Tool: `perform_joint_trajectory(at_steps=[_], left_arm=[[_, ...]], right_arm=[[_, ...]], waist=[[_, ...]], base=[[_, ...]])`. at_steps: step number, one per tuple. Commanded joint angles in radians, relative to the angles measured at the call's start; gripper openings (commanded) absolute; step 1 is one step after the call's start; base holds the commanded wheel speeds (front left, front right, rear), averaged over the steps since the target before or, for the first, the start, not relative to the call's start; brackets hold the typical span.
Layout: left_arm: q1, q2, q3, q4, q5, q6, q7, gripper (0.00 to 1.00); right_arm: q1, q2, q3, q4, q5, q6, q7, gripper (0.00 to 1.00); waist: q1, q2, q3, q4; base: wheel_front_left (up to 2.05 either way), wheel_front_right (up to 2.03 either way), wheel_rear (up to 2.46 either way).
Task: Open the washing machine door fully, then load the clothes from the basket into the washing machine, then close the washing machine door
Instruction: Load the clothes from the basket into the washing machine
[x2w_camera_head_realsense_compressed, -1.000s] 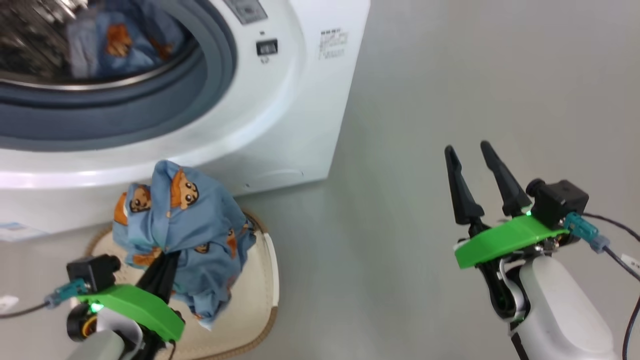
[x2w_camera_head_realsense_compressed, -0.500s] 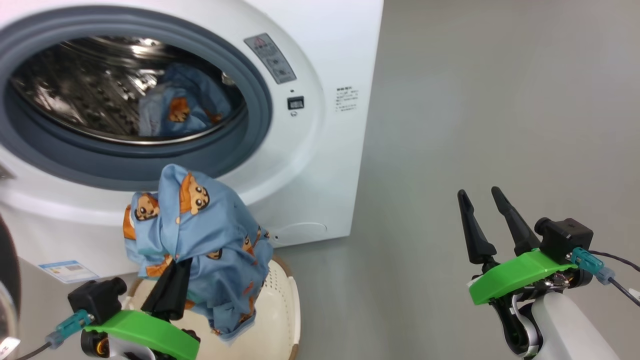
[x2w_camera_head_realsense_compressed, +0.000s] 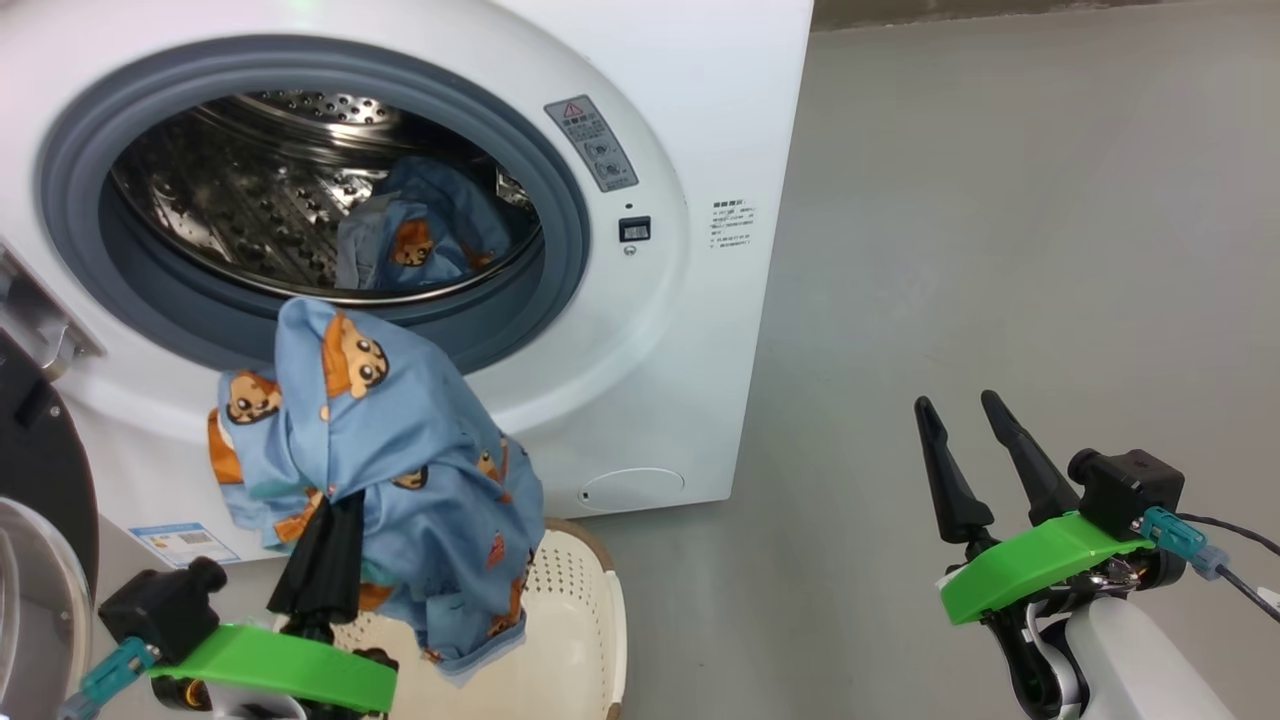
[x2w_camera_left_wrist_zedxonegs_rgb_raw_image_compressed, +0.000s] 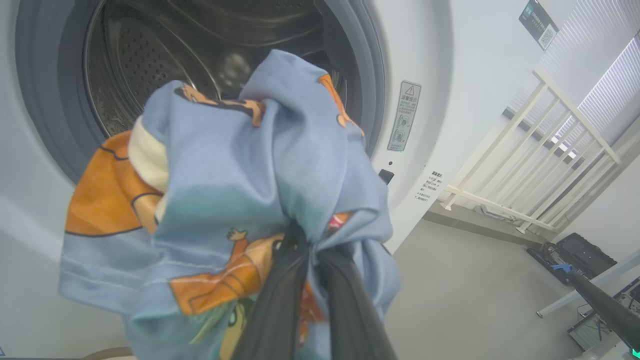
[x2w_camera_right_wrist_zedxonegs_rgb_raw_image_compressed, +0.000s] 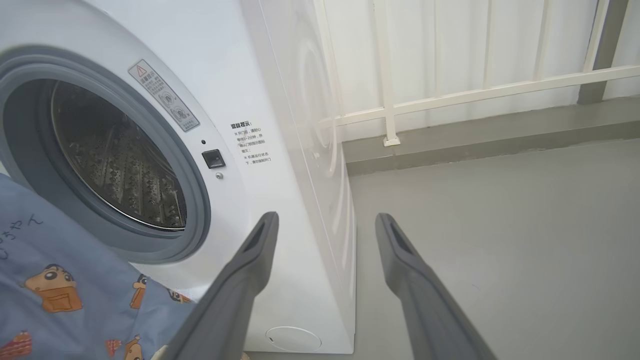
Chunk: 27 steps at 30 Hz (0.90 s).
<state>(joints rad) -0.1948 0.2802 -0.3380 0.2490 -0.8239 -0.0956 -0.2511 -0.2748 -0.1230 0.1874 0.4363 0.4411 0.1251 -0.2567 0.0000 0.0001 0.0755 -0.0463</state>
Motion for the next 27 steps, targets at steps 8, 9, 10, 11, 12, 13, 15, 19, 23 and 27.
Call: perform_joint_trajectory(at_steps=[8,9,10,11,12,13,15,19,23,27], left_arm=[[-0.030,0.003,0.098,-0.048,-0.002,0.016,-0.011,0.00],[-0.038,0.004,0.106,-0.050,-0.002,0.018,-0.011,0.00],[-0.046,0.005,0.113,-0.054,0.001,0.021,-0.011,0.00],[-0.055,0.006,0.119,-0.058,0.003,0.022,-0.011,0.00],[-0.065,0.006,0.127,-0.063,0.005,0.024,-0.011,0.00],[-0.076,0.007,0.134,-0.070,0.010,0.027,-0.011,0.00],[-0.100,0.006,0.149,-0.079,0.015,0.030,-0.011,0.00],[-0.169,0.008,0.194,-0.083,0.027,0.034,-0.011,0.00],[-0.230,0.007,0.207,-0.031,0.016,0.022,-0.011,0.00],[-0.308,0.017,0.194,0.075,0.010,-0.001,-0.006,0.00]], right_arm=[[0.006,-0.010,0.026,-0.016,0.018,0.006,-0.005,1.00],[0.007,-0.011,0.027,-0.016,0.019,0.006,-0.005,1.00],[0.008,-0.012,0.028,-0.016,0.020,0.006,-0.005,1.00],[0.008,-0.012,0.029,-0.016,0.021,0.006,-0.005,1.00],[0.008,-0.012,0.031,-0.016,0.021,0.006,-0.005,1.00],[0.007,-0.013,0.033,-0.017,0.021,0.006,-0.005,1.00],[0.005,-0.013,0.035,-0.020,0.021,0.006,-0.005,1.00],[-0.003,-0.004,0.040,-0.025,0.013,0.006,-0.005,1.00],[-0.014,0.005,0.035,-0.031,0.002,0.006,-0.005,1.00],[-0.030,0.020,0.030,-0.042,-0.013,0.006,-0.005,1.00]], waist=[[0.0000,-0.0001,-0.010,0.003],[0.0000,-0.0001,-0.011,0.003],[0.0000,-0.0001,-0.011,0.003],[0.0000,-0.0001,-0.010,0.003],[0.0000,-0.0001,-0.009,0.002],[0.0000,-0.0001,-0.007,0.001],[0.0000,-0.0001,-0.002,-0.002],[0.0000,-0.0001,0.032,-0.018],[0.0000,-0.0001,0.079,-0.034],[0.0000,-0.0001,0.139,-0.058]], base=[[0.00,0.00,0.00],[0.00,0.00,0.00],[0.00,0.00,0.00],[0.00,0.00,0.00],[0.00,0.00,0.00],[0.00,0.00,0.00],[0.00,0.00,0.00],[0.00,0.00,0.00],[0.00,0.00,0.00],[0.00,0.00,0.00]])
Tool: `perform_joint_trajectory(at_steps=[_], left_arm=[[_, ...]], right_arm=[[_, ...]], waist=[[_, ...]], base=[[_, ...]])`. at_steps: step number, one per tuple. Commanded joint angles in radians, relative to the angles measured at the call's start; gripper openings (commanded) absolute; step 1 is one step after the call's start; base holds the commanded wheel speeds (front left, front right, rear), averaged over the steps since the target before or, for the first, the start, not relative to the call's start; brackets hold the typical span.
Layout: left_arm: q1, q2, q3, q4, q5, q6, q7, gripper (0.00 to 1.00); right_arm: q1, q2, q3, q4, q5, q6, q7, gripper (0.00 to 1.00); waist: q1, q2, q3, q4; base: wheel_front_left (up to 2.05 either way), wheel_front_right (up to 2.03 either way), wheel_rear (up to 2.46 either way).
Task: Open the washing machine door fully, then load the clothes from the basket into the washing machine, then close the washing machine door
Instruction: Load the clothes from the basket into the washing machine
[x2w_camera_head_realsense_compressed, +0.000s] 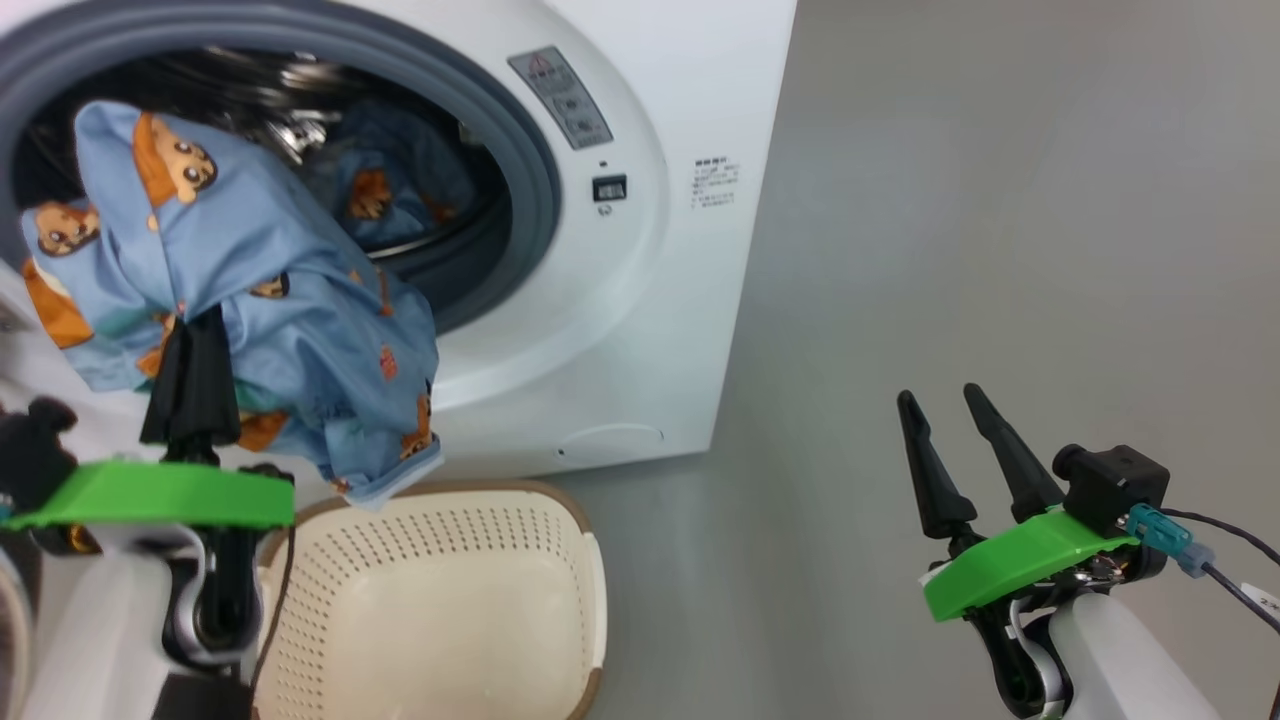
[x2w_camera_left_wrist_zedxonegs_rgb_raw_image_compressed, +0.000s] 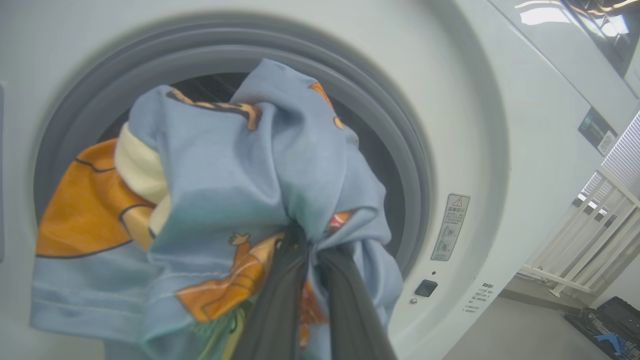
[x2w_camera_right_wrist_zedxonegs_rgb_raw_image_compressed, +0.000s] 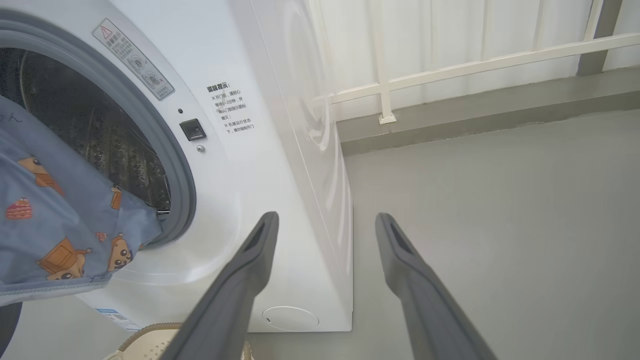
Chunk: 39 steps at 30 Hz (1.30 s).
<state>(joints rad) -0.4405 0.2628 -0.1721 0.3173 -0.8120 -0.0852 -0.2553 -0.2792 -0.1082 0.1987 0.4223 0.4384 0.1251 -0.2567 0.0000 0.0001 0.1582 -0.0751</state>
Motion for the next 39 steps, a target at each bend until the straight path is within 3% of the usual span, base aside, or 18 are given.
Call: perform_joint_trajectory(at_steps=[1,8,15,25,32,35,38,39], left_arm=[[-0.086,0.036,0.024,0.037,-0.003,-0.017,-0.002,0.00],[-0.261,0.059,-0.010,0.269,-0.022,-0.040,0.010,0.00],[-0.425,0.102,-0.047,0.415,-0.041,-0.045,0.015,0.00],[-0.664,0.227,-0.155,0.508,-0.095,-0.045,0.044,0.00],[-0.803,0.294,-0.202,0.539,-0.089,-0.045,0.007,0.00],[-0.861,0.312,-0.188,0.524,-0.064,-0.045,-0.005,0.00],[-0.899,0.319,-0.089,0.491,-0.015,-0.045,-0.006,0.00],[-0.894,0.309,-0.069,0.502,-0.003,-0.045,-0.006,0.50]], right_arm=[[-0.030,0.010,0.017,-0.031,-0.016,0.006,-0.005,1.00],[-0.057,0.038,0.002,-0.057,-0.048,0.006,-0.005,1.00],[-0.078,0.053,0.002,-0.082,-0.067,0.006,-0.005,1.00],[-0.096,0.058,0.031,-0.137,-0.035,0.006,-0.005,1.00],[-0.096,0.058,0.046,-0.167,-0.012,0.006,-0.005,1.00],[-0.094,0.058,0.047,-0.176,-0.010,0.006,-0.005,1.00],[-0.096,0.058,0.051,-0.181,-0.007,0.006,-0.005,1.00],[-0.097,0.058,0.052,-0.180,-0.006,0.006,-0.005,1.00]], waist=[[0.0000,-0.0001,0.073,-0.036],[0.0000,-0.0001,0.185,-0.086],[0.0000,-0.0001,0.285,-0.129],[0.0000,-0.0001,0.457,-0.198],[0.0000,-0.0001,0.523,-0.240],[0.0000,-0.0001,0.536,-0.245],[0.0000,-0.0001,0.545,-0.247],[0.0000,-0.0001,0.542,-0.247]], base=[[0.00,0.00,0.00],[0.00,0.00,0.00],[0.00,0.00,0.00],[0.00,0.00,0.00],[0.00,0.00,0.00],[0.00,0.00,0.00],[0.00,0.00,0.00],[0.00,0.00,0.00]])
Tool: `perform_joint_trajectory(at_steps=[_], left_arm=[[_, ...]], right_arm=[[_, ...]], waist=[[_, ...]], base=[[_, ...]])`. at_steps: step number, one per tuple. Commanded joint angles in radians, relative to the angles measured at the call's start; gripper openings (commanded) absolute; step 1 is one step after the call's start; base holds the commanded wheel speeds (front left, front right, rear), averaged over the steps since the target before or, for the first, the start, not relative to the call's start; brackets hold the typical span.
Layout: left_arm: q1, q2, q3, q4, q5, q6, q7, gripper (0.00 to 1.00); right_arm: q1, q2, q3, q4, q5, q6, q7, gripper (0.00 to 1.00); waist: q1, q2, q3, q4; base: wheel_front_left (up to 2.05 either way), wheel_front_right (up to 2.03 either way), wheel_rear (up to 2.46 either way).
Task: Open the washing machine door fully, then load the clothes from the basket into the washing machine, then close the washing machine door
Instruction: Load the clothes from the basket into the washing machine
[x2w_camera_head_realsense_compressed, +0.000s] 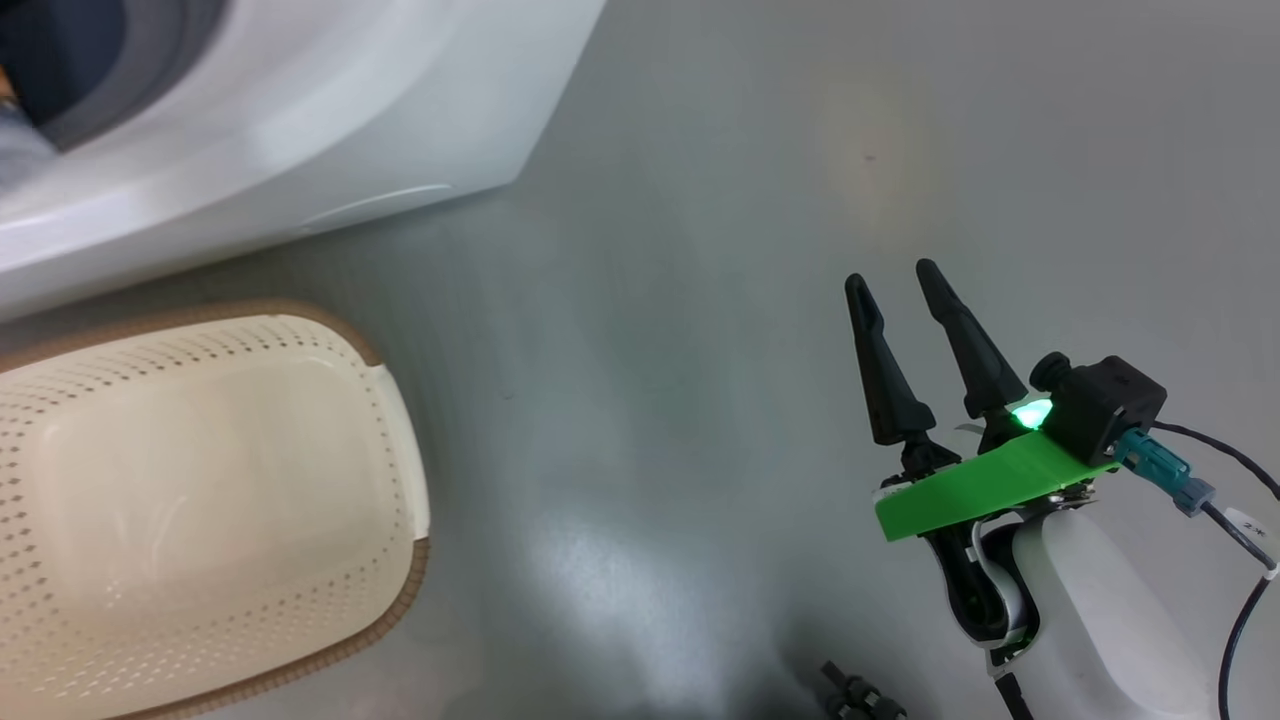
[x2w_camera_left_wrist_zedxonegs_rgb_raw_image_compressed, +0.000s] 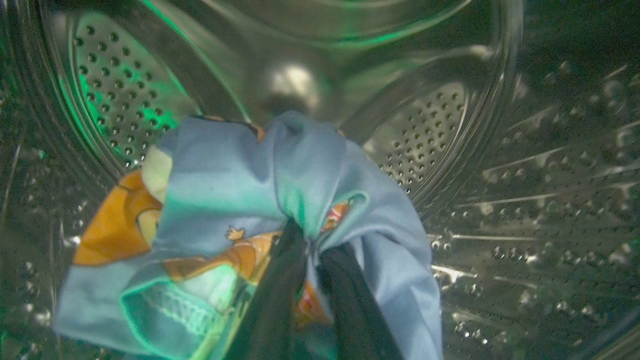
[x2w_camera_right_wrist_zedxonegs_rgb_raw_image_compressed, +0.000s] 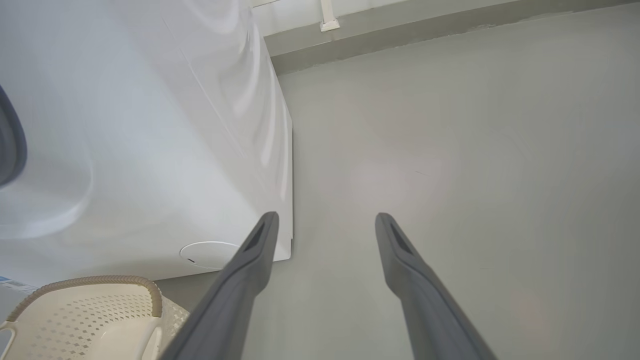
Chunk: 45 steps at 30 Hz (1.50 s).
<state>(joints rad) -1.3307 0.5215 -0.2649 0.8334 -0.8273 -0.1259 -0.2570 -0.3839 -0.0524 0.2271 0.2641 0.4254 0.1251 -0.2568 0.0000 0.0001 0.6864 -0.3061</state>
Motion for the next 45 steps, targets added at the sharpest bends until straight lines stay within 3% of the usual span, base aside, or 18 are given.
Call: perform_joint_trajectory(at_steps=[1,9,19,28,45], left_arm=[[0.006,0.038,0.027,0.008,0.022,-0.005,-0.004,1.00],[0.035,-0.035,-0.035,0.166,0.024,-0.005,-0.005,1.00],[0.136,-0.053,-0.117,0.162,-0.054,-0.005,-0.004,1.00],[0.323,-0.063,-0.108,0.050,-0.065,-0.005,-0.005,1.00],[0.747,-0.159,0.030,-0.216,0.071,-0.005,-0.005,1.00]], right_arm=[[0.007,0.002,0.024,-0.018,0.007,0.006,-0.005,1.00],[-0.003,0.002,0.028,0.006,0.001,0.006,-0.005,1.00],[-0.012,0.002,0.019,0.037,-0.006,0.006,-0.005,1.00],[-0.013,0.002,0.009,0.072,-0.016,0.006,-0.005,1.00],[0.043,-0.008,-0.024,0.141,-0.019,0.006,-0.005,1.00]], waist=[[0.0000,-0.0001,0.009,-0.014],[0.0000,-0.0001,-0.044,0.013],[0.0000,-0.0001,-0.136,0.051],[0.0000,-0.0001,-0.267,0.085],[0.0000,-0.0001,-0.498,0.167]], base=[[0.00,0.00,0.00],[0.00,0.00,0.00],[0.00,0.00,0.00],[0.00,0.00,0.00],[0.00,0.00,0.00]])
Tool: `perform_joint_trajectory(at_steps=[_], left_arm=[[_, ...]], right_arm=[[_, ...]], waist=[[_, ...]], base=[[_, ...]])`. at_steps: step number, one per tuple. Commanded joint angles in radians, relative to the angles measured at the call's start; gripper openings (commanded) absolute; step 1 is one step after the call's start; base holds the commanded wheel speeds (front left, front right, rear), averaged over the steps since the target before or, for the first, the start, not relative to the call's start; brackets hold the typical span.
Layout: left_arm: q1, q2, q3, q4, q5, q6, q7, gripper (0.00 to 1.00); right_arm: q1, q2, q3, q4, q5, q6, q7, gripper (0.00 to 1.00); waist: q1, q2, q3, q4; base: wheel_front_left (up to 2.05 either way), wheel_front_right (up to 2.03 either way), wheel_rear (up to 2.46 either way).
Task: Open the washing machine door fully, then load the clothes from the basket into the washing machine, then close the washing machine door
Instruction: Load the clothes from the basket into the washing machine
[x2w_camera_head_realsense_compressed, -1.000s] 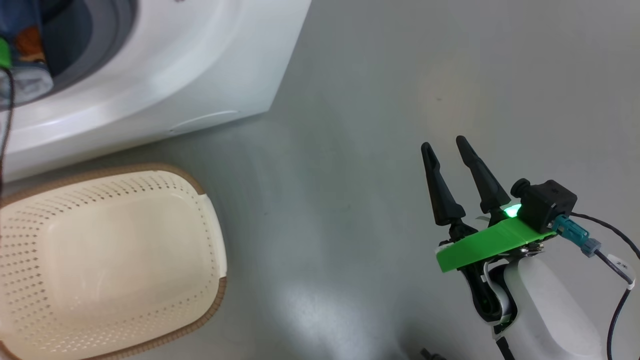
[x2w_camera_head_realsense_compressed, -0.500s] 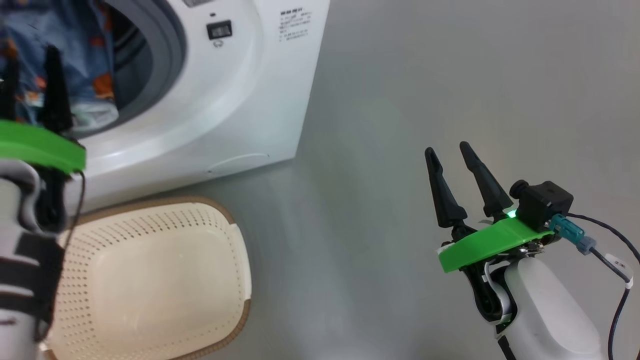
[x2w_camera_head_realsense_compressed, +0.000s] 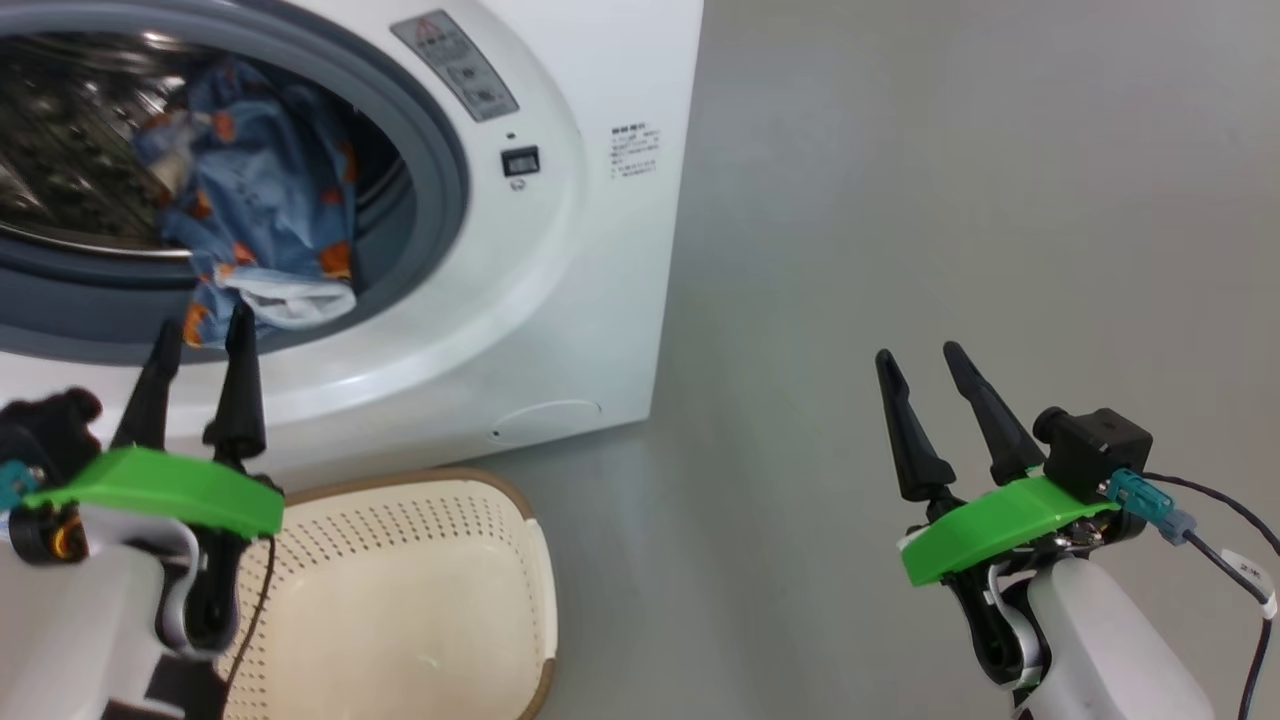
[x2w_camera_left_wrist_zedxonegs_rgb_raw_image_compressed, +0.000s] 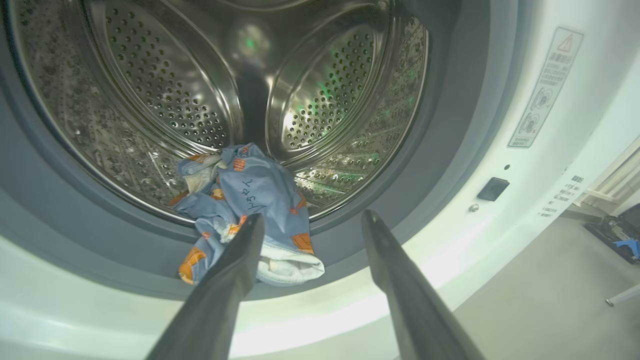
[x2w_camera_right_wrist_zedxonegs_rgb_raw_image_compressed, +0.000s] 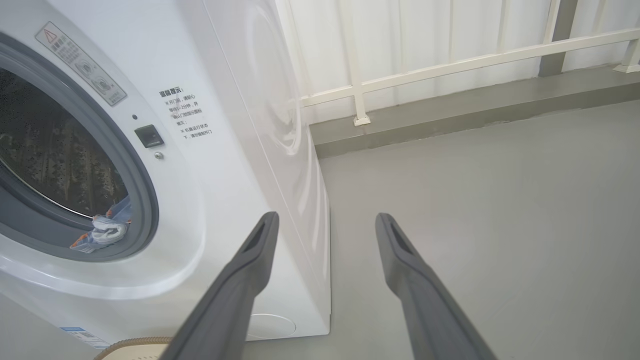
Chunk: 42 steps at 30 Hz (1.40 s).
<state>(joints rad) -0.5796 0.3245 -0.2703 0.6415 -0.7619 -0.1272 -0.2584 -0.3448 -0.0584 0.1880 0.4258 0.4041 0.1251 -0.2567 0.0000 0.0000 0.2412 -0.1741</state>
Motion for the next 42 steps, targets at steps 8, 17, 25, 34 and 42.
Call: perform_joint_trajectory(at_steps=[8,17,25,34,42], left_arm=[[0.183,-0.008,0.136,-0.145,0.101,0.013,-0.003,1.00],[0.319,-0.035,0.180,-0.240,0.165,0.046,-0.003,1.00],[0.421,-0.069,0.199,-0.309,0.192,0.074,-0.003,1.00],[0.444,-0.082,0.204,-0.340,0.197,0.085,-0.003,1.00],[0.436,-0.084,0.202,-0.341,0.203,0.086,-0.003,1.00]], right_arm=[[0.038,-0.037,0.025,-0.024,0.022,0.006,-0.005,1.00],[0.071,-0.066,0.022,-0.032,0.032,0.006,-0.005,1.00],[0.104,-0.082,0.016,-0.044,0.035,0.006,-0.005,1.00],[0.108,-0.090,0.019,-0.050,0.031,0.006,-0.005,1.00],[0.098,-0.085,0.024,-0.050,0.028,0.006,-0.005,1.00]], waist=[[0.0000,0.0000,-0.141,0.061],[0.0000,0.0000,-0.194,0.086],[0.0000,0.0000,-0.232,0.105],[0.0000,0.0000,-0.233,0.116],[0.0000,0.0000,-0.220,0.111]], base=[[0.00,0.00,0.00],[0.00,0.00,0.00],[0.00,0.00,0.00],[0.00,0.00,0.00],[0.00,0.00,0.00]])
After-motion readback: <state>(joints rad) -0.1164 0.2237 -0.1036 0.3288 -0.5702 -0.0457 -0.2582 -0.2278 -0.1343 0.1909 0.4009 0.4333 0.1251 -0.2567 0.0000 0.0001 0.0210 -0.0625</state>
